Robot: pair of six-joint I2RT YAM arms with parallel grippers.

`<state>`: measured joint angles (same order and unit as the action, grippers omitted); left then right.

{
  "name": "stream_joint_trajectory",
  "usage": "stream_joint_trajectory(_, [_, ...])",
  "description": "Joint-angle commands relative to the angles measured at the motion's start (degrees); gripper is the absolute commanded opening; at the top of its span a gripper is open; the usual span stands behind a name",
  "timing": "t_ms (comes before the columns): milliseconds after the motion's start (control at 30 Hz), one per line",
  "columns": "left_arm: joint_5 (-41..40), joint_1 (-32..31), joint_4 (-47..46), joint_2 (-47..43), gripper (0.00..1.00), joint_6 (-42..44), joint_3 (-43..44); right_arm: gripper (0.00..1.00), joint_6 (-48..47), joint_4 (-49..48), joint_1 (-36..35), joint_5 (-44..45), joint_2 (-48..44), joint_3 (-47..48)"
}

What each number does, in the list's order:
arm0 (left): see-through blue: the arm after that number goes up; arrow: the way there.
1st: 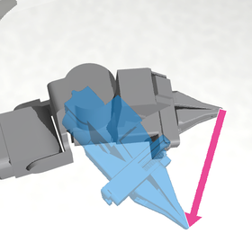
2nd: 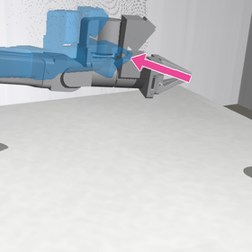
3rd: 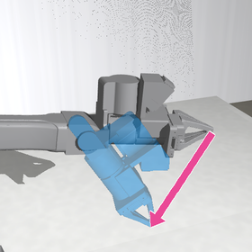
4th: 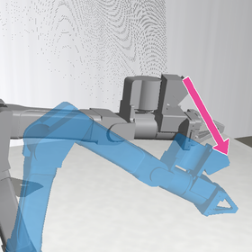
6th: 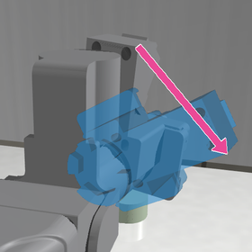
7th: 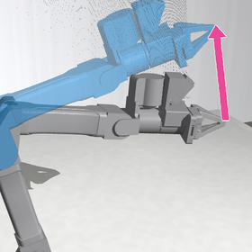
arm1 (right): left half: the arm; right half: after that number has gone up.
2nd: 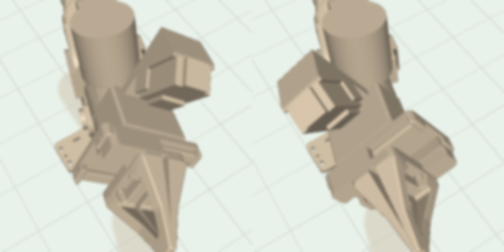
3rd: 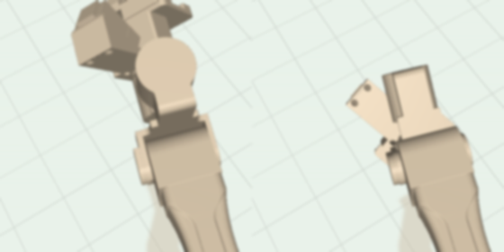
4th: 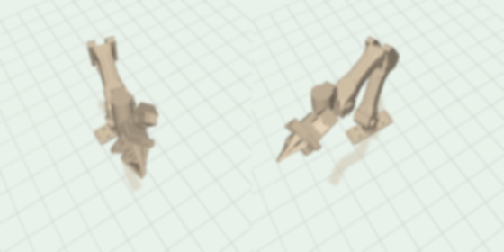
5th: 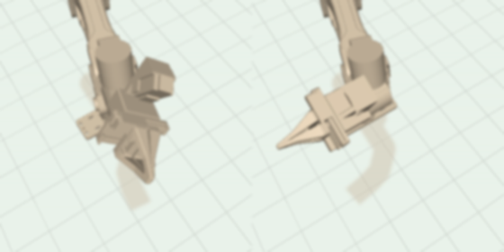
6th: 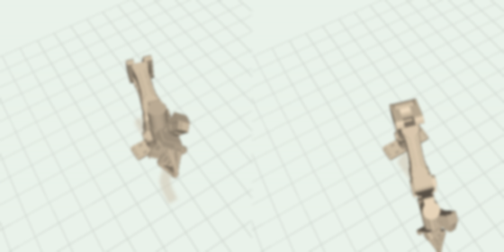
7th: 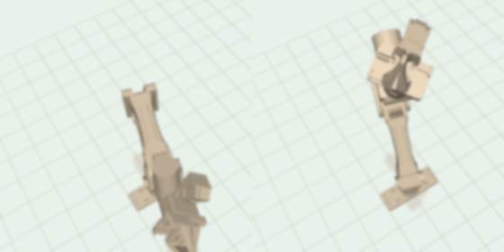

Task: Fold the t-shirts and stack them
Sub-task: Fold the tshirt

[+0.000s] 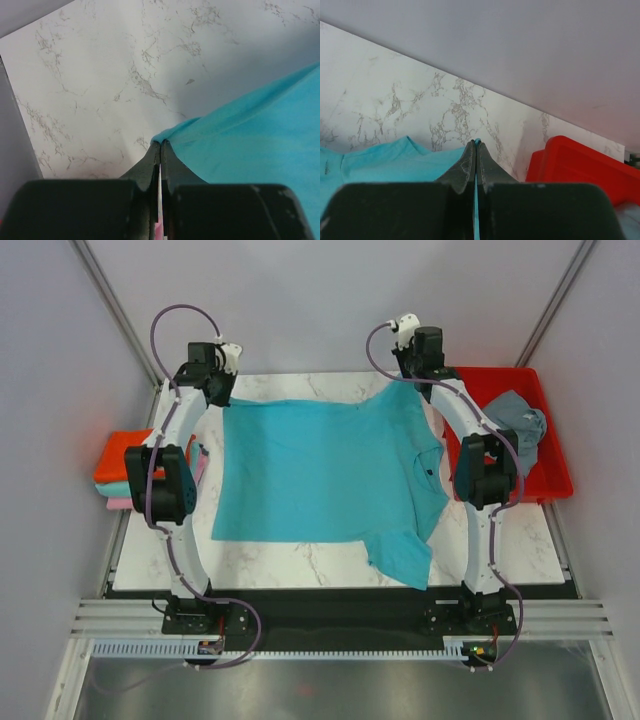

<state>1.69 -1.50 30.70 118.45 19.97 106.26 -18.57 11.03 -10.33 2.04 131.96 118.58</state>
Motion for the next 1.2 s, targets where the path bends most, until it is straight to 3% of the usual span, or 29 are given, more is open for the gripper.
stream_joint_trajectory(0, [1.0,0.8,-1.5,-4.5,0.02,-1.0,-1.5,0.00,1.1,0.1,-0.1,-1.3,-4.7,-2.6])
stream_joint_trajectory(633, [3.5,5.2,-3.8,-12.9,0.02,-1.8,-14.9,0.00,4.0,2.9,0.0,-3.4,-21.1,-18.6])
stream_joint_trajectory(867, [9.4,4.8,-0.6,-9.3,0.02,-3.5,-8.4,0.00,2.8,1.9,0.2,-1.2,-20.9,-18.7])
stream_joint_trajectory(1167, [10.1,3.8,4.9,-1.6,0.02,-4.4,2.8,0.00,2.7,1.5,1.3,-0.6,-15.9,-12.7])
